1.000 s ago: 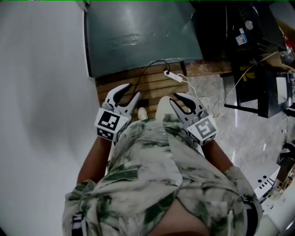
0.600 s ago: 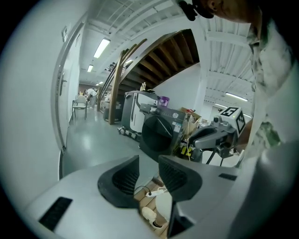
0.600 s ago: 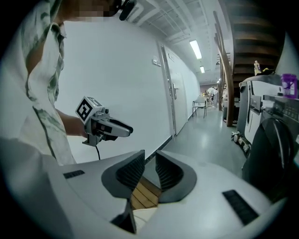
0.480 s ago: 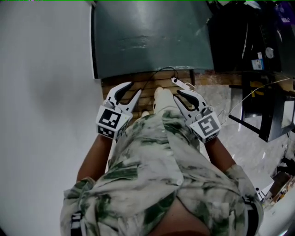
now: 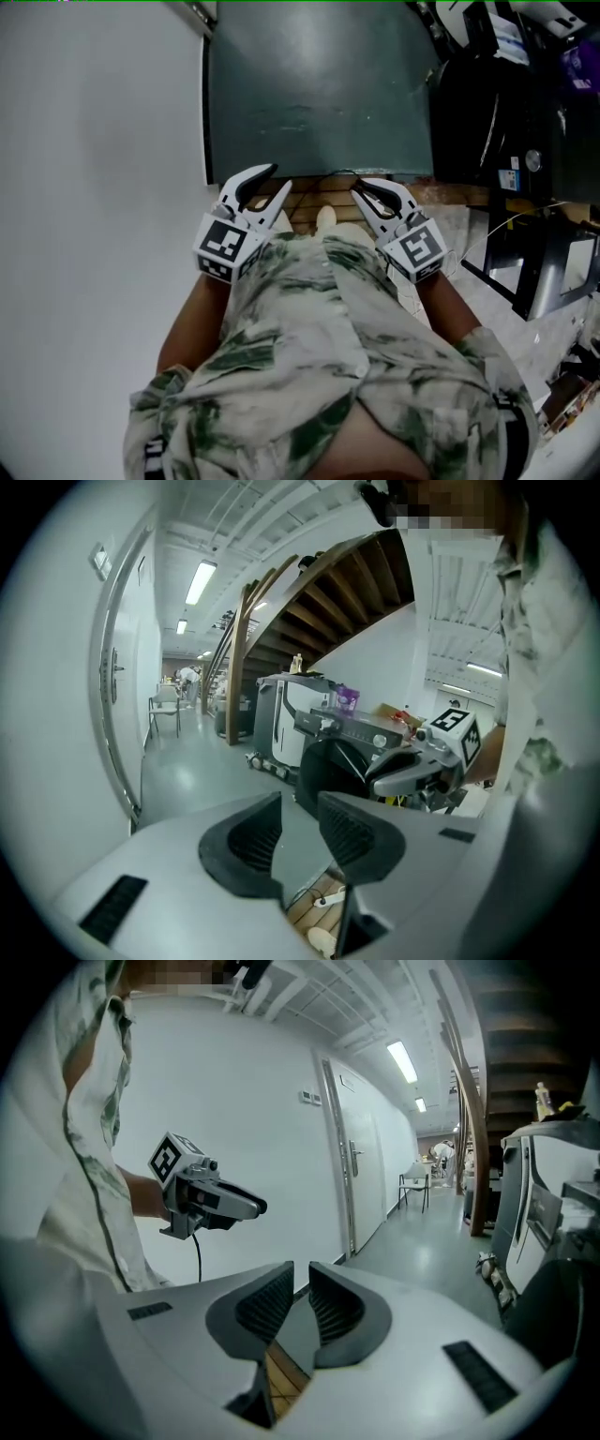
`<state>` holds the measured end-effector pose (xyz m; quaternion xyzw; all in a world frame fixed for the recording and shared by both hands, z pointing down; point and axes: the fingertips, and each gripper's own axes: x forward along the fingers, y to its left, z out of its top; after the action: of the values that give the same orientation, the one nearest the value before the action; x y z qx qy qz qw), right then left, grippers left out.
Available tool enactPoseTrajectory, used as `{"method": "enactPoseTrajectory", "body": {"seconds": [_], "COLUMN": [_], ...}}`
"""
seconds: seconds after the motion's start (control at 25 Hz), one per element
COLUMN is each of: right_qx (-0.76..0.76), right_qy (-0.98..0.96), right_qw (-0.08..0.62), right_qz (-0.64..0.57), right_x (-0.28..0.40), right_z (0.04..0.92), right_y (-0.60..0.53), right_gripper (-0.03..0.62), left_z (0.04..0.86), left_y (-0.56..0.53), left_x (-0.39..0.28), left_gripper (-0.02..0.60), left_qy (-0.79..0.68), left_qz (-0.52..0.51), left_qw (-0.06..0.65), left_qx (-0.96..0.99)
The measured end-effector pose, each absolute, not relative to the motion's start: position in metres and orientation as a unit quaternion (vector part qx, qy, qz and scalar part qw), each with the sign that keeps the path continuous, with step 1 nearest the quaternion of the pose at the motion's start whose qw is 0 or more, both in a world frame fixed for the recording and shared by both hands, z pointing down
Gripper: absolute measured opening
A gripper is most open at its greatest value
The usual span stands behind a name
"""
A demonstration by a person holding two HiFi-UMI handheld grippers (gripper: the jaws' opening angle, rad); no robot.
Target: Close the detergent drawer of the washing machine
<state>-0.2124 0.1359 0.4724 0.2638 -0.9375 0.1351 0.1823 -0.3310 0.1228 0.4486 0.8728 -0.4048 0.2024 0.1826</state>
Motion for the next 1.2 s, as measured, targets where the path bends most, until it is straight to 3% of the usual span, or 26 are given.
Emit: {"method": "enactPoseTrajectory", "body": {"seconds": [0.48, 0.96, 1.2], "right_qx": [0.310, 0.416, 0.478], "right_qy": [-0.917, -0.873, -0.839], "right_qw": [0.201, 0.199, 0.192], "right_qz": [0.146, 0.160, 0.177], "right_x": [-0.246, -0.313, -0.294], "right_z": [0.465, 0.375, 0.336], "right_y": [0.022, -0.137, -0.163], "right_gripper": [0.066, 0.066, 0.066], "left_z": [0.447, 0.368, 0.336], "left_y": [-0.010, -0.198, -0.250], "left_x": [-0.372, -0.409, -0.373], "left_gripper": [0.130, 0.130, 0.130], "left_qy": [-0.382, -0.252, -0.186], "left_qz": [0.181, 0.216, 0.216], "left_qw": [0.180, 0.102, 0.091], "left_qx": [0.888, 0.938, 0.954]}}
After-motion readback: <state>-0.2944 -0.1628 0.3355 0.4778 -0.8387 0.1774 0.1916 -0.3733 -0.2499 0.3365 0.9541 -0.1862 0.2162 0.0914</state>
